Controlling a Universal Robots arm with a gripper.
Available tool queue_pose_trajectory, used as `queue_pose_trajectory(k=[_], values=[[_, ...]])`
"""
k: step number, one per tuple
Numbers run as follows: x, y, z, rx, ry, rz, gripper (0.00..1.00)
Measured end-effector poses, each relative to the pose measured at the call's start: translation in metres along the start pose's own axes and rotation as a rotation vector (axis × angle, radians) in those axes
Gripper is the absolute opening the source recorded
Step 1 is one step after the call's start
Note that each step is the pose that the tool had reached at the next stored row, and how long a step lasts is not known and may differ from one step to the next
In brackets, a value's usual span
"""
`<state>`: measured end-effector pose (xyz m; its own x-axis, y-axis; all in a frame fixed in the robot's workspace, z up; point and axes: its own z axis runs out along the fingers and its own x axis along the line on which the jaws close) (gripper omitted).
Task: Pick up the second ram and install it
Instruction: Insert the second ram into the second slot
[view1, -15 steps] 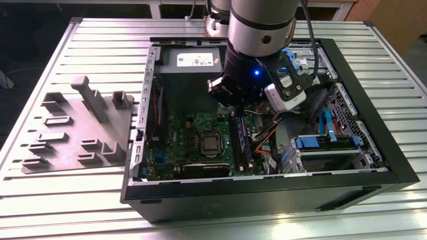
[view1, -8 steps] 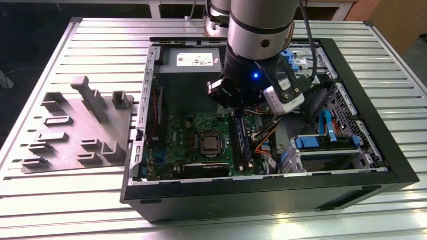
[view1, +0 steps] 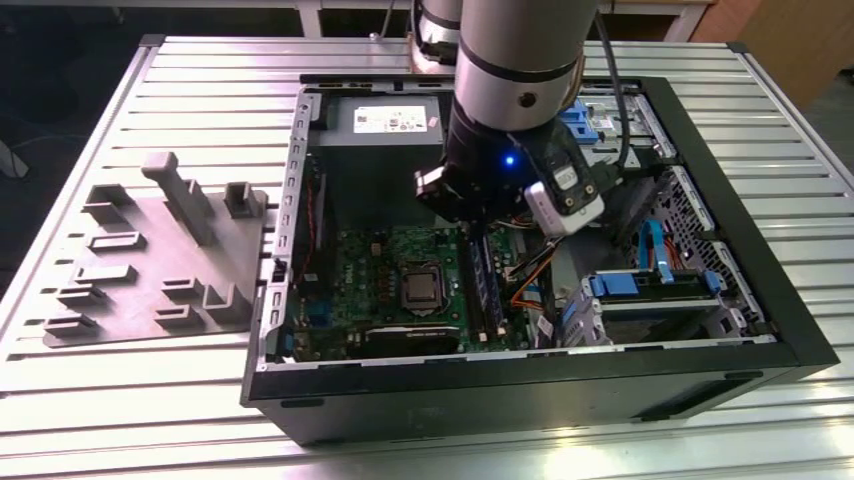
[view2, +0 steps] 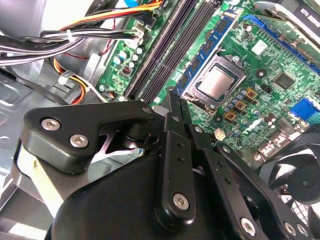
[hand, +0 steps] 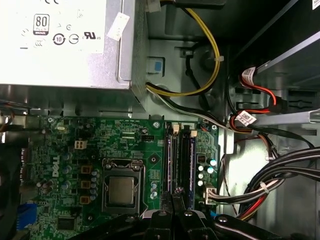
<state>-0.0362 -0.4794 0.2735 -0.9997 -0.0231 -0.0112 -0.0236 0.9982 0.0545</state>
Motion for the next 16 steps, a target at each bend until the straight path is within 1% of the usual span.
queue_pose_trajectory(k=[8, 13, 16], values=[[0.0000, -0.0005, 0.0099, -0.0001, -0.0001, 0.000, 0.12], [-0.0028, -0.0008, 0.0132, 0.0000, 0.0000, 0.000, 0.12], [-0.0040, -0.0010, 0.0165, -0.0002, 0.0000, 0.000, 0.12]])
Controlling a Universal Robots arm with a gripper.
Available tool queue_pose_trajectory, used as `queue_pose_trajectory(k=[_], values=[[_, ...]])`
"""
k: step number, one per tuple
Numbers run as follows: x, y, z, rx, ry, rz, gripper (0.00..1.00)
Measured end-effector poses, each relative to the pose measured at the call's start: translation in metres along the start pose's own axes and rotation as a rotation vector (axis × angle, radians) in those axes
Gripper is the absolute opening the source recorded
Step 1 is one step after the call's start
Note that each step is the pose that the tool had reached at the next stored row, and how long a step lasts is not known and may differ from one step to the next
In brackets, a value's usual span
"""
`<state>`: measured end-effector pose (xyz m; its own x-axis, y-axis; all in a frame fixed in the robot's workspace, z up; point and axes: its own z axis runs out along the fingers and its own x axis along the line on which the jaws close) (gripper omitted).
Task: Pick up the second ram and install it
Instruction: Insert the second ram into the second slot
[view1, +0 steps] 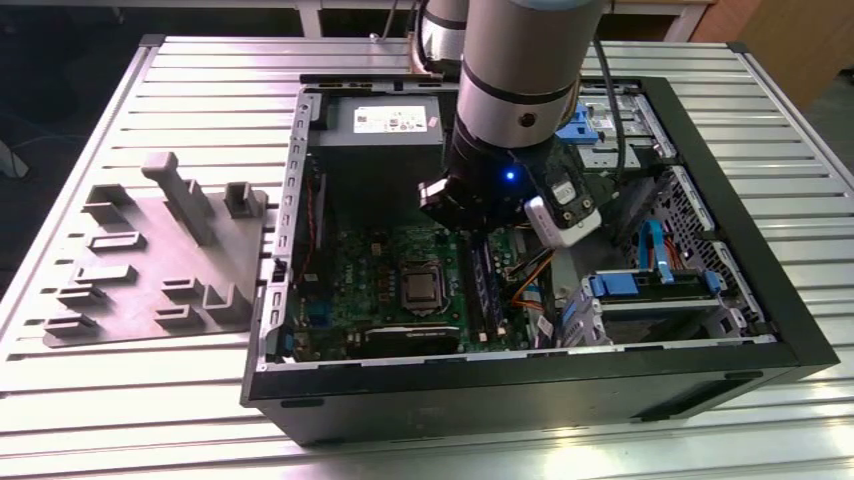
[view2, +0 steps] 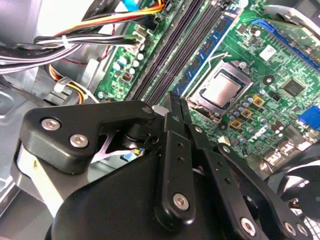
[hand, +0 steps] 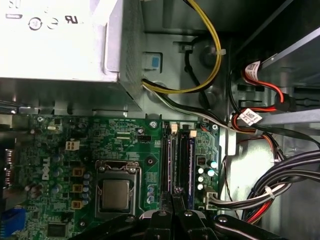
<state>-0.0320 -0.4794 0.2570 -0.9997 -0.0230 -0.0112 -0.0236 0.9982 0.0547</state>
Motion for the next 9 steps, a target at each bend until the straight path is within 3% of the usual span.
queue_pose_trajectory(k=[5, 9], values=[[-0.0027, -0.0013, 0.0067, -0.0033, -0.0002, 0.000, 0.12], [-0.0029, -0.0018, 0.0079, -0.0031, 0.0000, 0.000, 0.12]])
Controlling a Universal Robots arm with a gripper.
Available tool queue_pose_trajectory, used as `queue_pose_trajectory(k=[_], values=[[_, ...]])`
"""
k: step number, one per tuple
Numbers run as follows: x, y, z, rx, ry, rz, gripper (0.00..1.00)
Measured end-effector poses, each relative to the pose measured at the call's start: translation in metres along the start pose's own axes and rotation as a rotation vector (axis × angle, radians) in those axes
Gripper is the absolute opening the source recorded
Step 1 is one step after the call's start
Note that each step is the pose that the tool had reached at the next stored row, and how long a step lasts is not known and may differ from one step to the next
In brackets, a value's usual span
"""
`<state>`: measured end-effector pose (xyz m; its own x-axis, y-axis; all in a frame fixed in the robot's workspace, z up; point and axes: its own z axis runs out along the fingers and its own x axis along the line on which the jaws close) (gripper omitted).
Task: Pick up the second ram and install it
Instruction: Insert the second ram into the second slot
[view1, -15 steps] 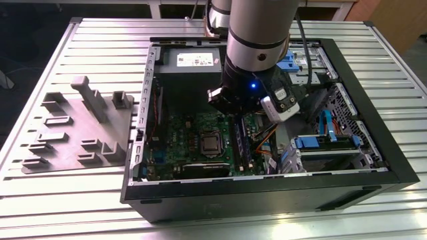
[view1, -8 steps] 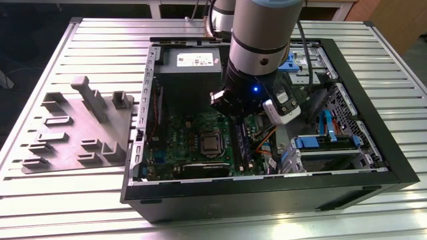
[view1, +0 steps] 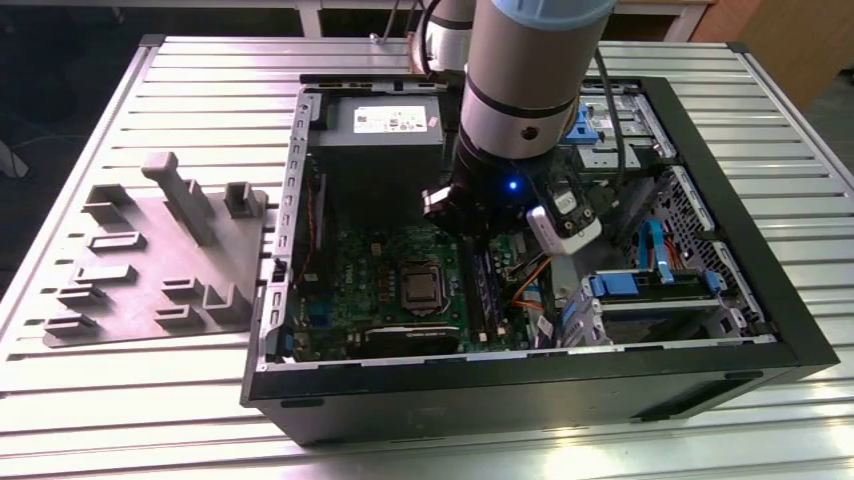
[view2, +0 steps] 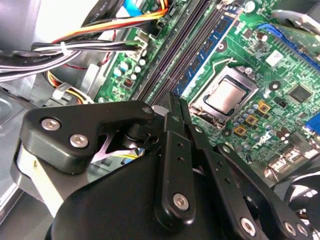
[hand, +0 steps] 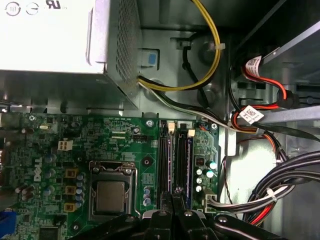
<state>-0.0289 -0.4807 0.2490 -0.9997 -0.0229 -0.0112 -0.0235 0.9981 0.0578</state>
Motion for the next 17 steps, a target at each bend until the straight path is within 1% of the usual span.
queue_pose_trajectory(k=[3, 7, 10, 12, 17], values=[[0.0000, -0.0003, 0.0012, 0.0001, -0.0001, 0.000, 0.12], [0.0001, -0.0010, 0.0059, 0.0002, -0.0001, 0.000, 0.12], [0.0000, -0.0010, 0.0060, 0.0026, 0.0001, 0.000, 0.12], [0.0004, -0.0010, 0.0065, 0.0026, 0.0000, 0.000, 0.12], [0.0020, -0.0012, 0.0106, 0.0028, 0.0000, 0.000, 0.12]])
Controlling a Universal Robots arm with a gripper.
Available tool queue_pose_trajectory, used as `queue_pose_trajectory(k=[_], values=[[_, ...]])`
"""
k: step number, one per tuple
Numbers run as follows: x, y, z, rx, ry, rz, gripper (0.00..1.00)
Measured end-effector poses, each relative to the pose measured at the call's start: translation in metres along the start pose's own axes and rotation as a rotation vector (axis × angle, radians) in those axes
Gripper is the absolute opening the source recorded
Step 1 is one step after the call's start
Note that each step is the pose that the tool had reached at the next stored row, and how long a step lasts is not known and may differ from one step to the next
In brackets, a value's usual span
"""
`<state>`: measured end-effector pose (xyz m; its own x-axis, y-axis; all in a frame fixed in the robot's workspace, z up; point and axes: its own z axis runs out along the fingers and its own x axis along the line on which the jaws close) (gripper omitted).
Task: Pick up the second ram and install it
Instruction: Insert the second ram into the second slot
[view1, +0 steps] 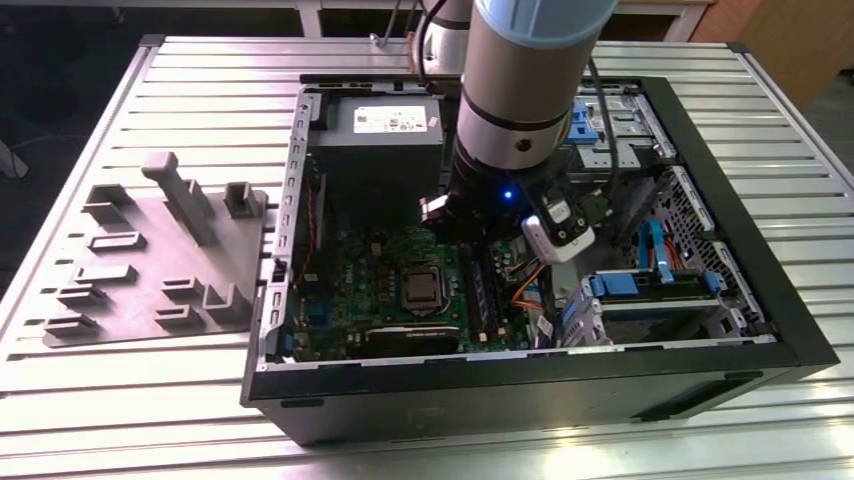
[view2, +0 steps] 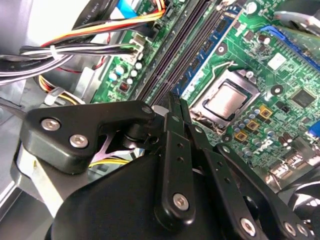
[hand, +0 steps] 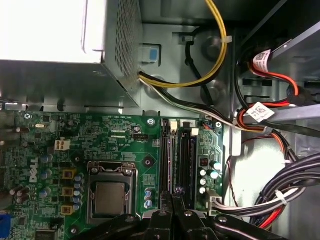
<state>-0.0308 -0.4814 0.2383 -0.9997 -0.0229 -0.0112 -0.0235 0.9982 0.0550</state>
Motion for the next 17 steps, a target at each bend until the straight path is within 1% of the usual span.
queue_pose_trajectory(k=[3, 8, 15, 17], values=[[0.0002, -0.0002, 0.0044, -0.0002, -0.0001, 0.000, 0.12], [0.0002, -0.0003, 0.0050, 0.0001, 0.0000, 0.000, 0.12], [0.0002, -0.0004, 0.0085, -0.0003, 0.0000, 0.000, 0.12], [0.0002, -0.0005, 0.0085, 0.0000, 0.0000, 0.000, 0.12]])
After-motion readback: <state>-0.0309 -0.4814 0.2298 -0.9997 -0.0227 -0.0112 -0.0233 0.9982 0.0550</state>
